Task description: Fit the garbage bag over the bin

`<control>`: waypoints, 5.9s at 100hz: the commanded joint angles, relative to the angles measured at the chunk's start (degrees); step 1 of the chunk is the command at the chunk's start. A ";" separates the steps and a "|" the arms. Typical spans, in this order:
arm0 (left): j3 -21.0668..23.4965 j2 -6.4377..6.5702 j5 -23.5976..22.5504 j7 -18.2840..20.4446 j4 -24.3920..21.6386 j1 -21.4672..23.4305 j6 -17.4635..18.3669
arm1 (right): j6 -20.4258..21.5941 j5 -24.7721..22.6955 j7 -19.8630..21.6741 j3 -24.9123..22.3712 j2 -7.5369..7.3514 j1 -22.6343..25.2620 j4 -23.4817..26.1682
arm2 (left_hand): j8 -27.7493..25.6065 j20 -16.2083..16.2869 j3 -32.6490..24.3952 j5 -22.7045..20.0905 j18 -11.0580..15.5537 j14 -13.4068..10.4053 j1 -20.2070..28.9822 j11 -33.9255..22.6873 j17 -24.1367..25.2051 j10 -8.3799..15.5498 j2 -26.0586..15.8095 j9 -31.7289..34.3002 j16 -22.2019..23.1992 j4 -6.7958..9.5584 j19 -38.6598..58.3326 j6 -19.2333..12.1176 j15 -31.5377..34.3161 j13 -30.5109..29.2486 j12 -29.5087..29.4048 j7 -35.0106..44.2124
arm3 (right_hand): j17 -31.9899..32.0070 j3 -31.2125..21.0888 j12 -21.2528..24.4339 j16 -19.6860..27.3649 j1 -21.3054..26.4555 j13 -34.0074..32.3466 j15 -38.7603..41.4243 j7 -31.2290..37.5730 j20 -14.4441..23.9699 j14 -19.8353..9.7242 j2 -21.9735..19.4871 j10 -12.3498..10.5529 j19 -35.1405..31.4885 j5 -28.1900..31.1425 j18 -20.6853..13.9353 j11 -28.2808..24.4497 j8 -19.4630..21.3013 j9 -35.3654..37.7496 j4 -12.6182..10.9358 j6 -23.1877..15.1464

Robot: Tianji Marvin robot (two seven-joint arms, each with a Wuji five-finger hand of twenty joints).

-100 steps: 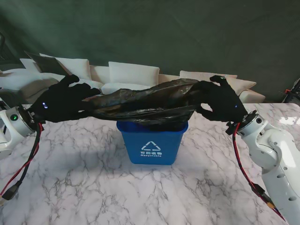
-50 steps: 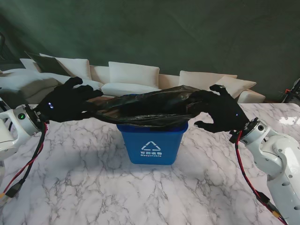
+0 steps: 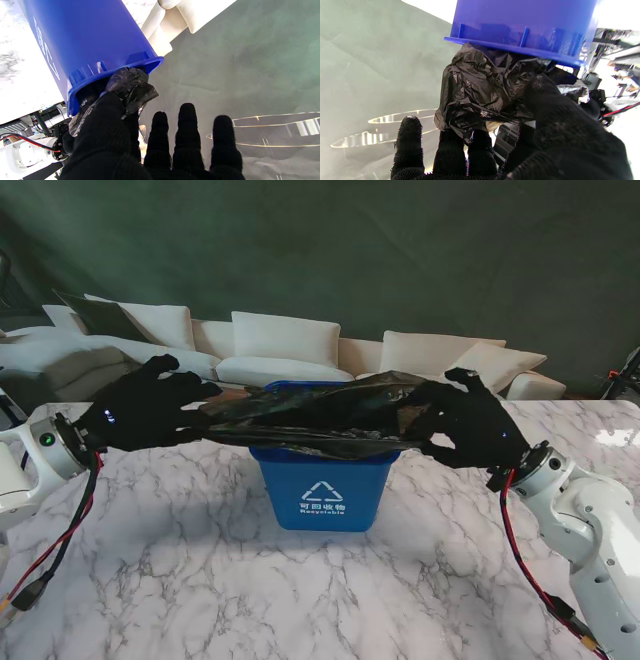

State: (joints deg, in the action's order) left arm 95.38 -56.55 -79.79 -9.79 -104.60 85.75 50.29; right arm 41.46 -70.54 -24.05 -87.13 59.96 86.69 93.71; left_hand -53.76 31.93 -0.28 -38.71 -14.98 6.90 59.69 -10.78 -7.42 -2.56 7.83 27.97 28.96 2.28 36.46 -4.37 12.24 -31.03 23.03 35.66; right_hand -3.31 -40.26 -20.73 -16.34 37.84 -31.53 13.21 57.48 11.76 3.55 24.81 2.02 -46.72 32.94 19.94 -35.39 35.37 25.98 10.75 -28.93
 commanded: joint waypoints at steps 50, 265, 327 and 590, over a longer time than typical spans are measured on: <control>1.54 -1.95 11.86 5.06 2.64 3.05 0.72 | 2.05 -1.74 -3.68 -0.73 -0.59 2.83 -0.48 | 1.35 0.33 0.30 2.29 -0.34 0.21 1.80 -1.37 1.95 -0.13 -2.18 1.24 0.51 -0.84 -0.27 -2.30 0.75 -0.15 0.55 0.74 | -0.19 -4.79 -1.30 -0.68 2.43 -0.93 1.04 1.19 0.73 -1.17 -1.24 -1.26 -0.08 3.74 -1.78 -0.50 0.61 1.08 0.95 -6.73; -2.53 1.16 -3.20 -1.90 6.45 4.65 -4.41 | -6.89 9.19 3.63 0.55 1.27 4.76 -5.30 | 5.71 0.12 -0.02 2.03 0.26 -0.23 0.63 -0.77 2.94 -0.78 -1.56 -1.30 0.14 -0.37 -1.95 -2.98 0.48 1.46 -0.37 1.29 | 2.66 3.85 2.27 -0.49 -28.25 5.13 -1.97 -12.95 3.40 0.75 2.49 2.68 3.34 1.67 -0.33 4.00 -3.44 -7.87 -5.45 11.15; -2.73 1.09 -3.03 -1.71 6.37 4.56 -4.68 | -7.46 8.60 4.06 2.18 0.91 4.92 -7.11 | 5.67 0.17 -0.02 1.94 0.29 -0.22 0.61 -0.69 2.96 -0.78 -1.51 -1.25 0.11 -0.40 -2.24 -3.04 0.46 1.46 -0.35 1.34 | 5.31 11.57 8.19 3.34 -20.68 11.35 -8.41 -19.50 5.07 0.46 -2.39 0.31 13.87 -10.10 -1.05 14.38 -19.72 -13.55 -7.02 2.62; -3.82 0.97 -2.32 0.11 6.51 4.37 -4.89 | -19.33 -5.31 9.93 10.60 -1.06 5.41 8.87 | 5.47 0.15 -0.04 1.85 0.23 -0.13 0.54 -0.20 3.22 -0.80 -1.40 -1.46 -0.05 -0.42 -3.05 -3.28 0.27 1.69 -0.75 0.93 | -1.16 21.96 -7.14 -8.60 -4.28 4.53 14.33 -22.17 17.48 3.53 -8.57 6.12 -12.18 -2.77 -1.87 -4.41 -0.36 -4.39 -8.58 29.79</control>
State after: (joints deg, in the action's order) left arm 91.73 -55.47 -82.11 -10.38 -98.29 90.02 45.38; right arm 23.06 -75.70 -14.14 -77.00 58.97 92.34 103.90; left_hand -47.91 31.93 -0.25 -35.90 -14.28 6.10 59.60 -12.13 -5.69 -2.53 7.26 28.45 28.97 1.69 35.36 -8.62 12.24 -30.22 22.91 36.11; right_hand -4.67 -19.45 -26.49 -23.96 29.78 -26.89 25.92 31.13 29.78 6.63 16.01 7.76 -59.34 29.72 17.04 -37.56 31.02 21.46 3.84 2.68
